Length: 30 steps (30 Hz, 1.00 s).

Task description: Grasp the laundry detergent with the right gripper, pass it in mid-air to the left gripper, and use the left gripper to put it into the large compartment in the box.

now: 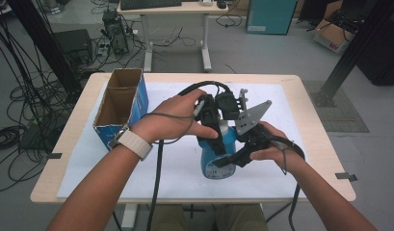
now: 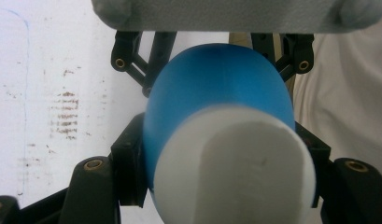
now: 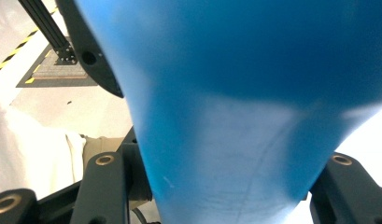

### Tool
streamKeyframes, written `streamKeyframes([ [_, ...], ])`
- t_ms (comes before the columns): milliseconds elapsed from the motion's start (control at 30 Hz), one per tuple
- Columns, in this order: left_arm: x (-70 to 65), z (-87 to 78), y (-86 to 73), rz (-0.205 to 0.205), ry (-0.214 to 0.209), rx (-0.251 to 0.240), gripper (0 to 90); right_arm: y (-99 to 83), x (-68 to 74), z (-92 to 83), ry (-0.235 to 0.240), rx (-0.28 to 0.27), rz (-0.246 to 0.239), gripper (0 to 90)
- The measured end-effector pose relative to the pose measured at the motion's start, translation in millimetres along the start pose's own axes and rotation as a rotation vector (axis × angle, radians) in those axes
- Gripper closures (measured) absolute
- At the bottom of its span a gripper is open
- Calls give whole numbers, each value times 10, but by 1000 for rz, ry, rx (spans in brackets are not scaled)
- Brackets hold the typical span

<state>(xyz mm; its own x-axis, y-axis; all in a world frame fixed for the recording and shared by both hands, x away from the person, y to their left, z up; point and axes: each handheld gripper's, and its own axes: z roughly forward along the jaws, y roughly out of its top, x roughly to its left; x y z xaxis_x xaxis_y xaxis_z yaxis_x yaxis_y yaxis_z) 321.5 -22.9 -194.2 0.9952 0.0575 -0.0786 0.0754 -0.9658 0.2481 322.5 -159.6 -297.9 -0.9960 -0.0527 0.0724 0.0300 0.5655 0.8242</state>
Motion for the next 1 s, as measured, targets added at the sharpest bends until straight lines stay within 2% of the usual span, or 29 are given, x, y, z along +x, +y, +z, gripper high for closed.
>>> streamKeyframes([
  [667,13,5,-13,-7,-2,-5,376,-9,-16,13,2,-3,1,430],
  [1000,7,-39,-5,-2,13,-5,376,24,-17,-8,-2,-6,-6,430],
])
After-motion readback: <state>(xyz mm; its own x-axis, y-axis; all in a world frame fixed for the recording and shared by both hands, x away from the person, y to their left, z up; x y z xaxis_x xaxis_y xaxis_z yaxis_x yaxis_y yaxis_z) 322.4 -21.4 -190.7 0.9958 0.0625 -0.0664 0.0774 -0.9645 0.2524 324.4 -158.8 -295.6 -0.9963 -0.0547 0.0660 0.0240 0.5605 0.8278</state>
